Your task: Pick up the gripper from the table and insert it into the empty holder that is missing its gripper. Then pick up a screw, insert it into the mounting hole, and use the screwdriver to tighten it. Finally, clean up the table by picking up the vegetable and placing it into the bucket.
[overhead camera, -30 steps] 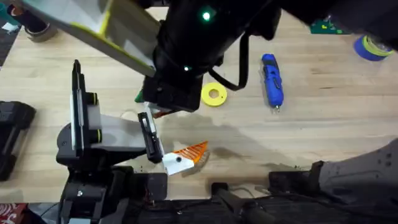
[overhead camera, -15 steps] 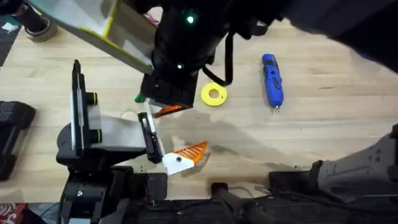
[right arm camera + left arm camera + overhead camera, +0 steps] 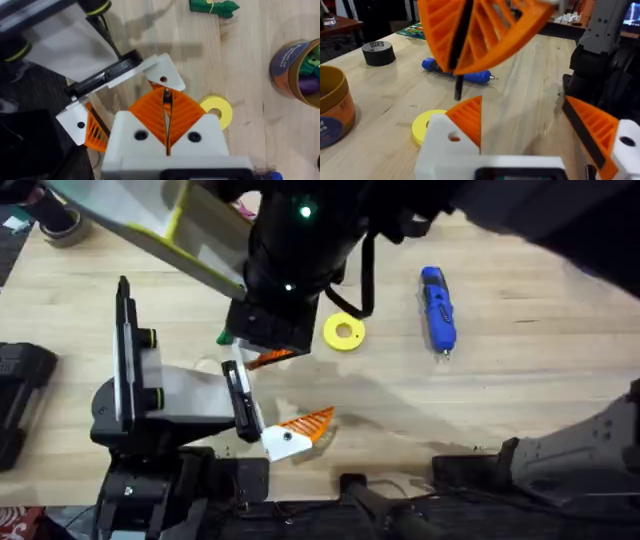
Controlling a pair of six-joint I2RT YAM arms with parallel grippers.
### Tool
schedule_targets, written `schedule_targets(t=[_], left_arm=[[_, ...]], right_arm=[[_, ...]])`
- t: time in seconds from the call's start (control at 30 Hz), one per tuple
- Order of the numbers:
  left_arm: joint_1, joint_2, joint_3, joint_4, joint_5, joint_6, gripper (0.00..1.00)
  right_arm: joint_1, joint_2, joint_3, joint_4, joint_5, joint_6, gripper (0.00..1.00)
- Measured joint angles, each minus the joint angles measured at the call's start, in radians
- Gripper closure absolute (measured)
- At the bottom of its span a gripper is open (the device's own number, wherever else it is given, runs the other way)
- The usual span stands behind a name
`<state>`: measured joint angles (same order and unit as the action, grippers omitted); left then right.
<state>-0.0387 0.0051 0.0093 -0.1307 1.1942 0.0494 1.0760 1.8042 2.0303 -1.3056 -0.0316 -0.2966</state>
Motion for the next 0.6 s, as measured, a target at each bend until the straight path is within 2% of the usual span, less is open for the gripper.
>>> schedule_targets(t=[0.6], left_arm=[[0.0,0.0,0.0,0.0,0.0,0.0,0.015]], right_arm=[[0.0,0.014,0.0,0.001,-0.037,0.0,0.996]])
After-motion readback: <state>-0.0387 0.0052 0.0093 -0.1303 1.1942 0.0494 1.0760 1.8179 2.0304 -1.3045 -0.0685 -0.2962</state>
